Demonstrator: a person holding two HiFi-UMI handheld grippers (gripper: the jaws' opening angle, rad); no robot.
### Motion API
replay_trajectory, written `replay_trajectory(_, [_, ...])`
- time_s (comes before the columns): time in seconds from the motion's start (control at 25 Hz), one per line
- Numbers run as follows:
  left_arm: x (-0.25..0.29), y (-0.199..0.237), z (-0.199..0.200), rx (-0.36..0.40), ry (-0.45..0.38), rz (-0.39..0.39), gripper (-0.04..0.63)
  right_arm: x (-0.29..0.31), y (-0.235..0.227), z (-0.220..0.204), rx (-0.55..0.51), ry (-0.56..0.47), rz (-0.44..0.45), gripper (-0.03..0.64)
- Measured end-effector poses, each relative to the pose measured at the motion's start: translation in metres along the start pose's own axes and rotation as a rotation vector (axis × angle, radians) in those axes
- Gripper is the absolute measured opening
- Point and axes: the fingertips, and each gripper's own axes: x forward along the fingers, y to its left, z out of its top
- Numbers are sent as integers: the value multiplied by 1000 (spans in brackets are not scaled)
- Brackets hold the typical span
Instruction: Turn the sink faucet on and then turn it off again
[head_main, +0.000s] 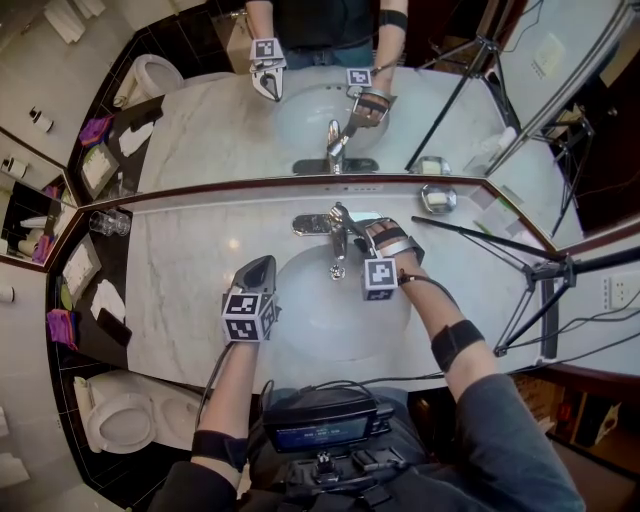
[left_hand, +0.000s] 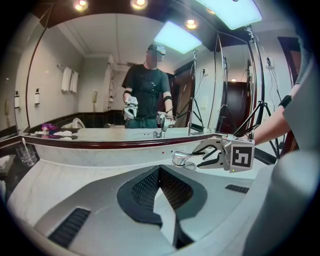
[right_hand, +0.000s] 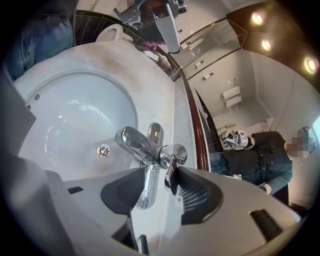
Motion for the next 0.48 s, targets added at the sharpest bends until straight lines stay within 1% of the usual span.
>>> replay_trajectory(0.2, [1, 1, 3, 2, -6, -3, 3, 0, 10, -2, 1, 11, 12, 215])
replay_trajectory(0.48, [1, 1, 4, 8, -9, 3, 3, 0, 8, -3, 17, 19, 20, 215])
